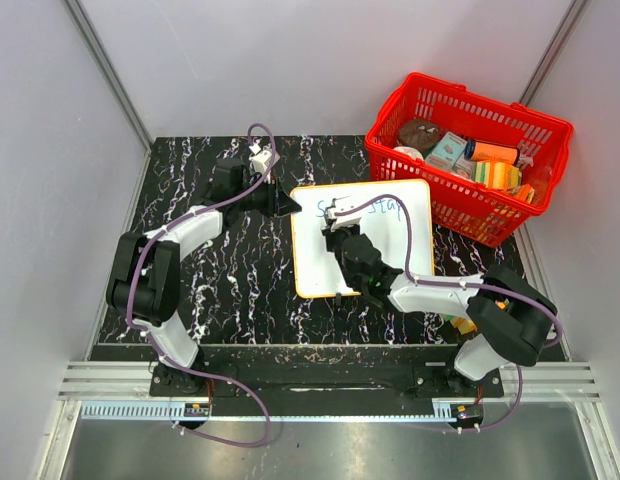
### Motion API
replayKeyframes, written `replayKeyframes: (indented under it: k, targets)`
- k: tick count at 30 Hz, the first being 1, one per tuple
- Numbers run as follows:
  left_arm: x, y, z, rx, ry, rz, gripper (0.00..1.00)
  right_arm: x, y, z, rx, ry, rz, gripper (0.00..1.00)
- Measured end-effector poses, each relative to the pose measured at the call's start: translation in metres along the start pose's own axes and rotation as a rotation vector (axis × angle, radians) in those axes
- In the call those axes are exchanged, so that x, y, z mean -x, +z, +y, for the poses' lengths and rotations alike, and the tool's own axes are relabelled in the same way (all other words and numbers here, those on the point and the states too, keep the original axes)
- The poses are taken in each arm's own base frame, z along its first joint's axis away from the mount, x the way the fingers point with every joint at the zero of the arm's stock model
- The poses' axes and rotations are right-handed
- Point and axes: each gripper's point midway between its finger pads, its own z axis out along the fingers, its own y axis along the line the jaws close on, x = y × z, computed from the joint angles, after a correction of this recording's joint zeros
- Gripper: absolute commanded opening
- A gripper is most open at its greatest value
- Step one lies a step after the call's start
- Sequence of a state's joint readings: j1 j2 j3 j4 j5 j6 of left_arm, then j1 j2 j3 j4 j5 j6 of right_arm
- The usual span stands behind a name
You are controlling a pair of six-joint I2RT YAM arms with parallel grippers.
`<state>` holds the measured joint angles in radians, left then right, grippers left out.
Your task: Write a sentence on the whiteboard
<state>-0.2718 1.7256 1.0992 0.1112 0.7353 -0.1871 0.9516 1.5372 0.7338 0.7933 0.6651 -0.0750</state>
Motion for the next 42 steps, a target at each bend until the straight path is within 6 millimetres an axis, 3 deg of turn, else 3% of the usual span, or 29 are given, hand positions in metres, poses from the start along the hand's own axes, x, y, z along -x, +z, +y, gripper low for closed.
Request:
replayKeyframes:
  k: [26, 42]
  targets:
    - [0.0, 0.0, 0.001, 0.006, -0.002, 0.001, 0.0, -0.013, 0.006, -0.004, -0.027, 0.055, 0.036, 0.0]
    - [-0.001, 0.0, 0.001, 0.006, -0.002, 0.002, 0.0, -0.023, -0.007, -0.009, -0.015, 0.118, 0.056, 0.0]
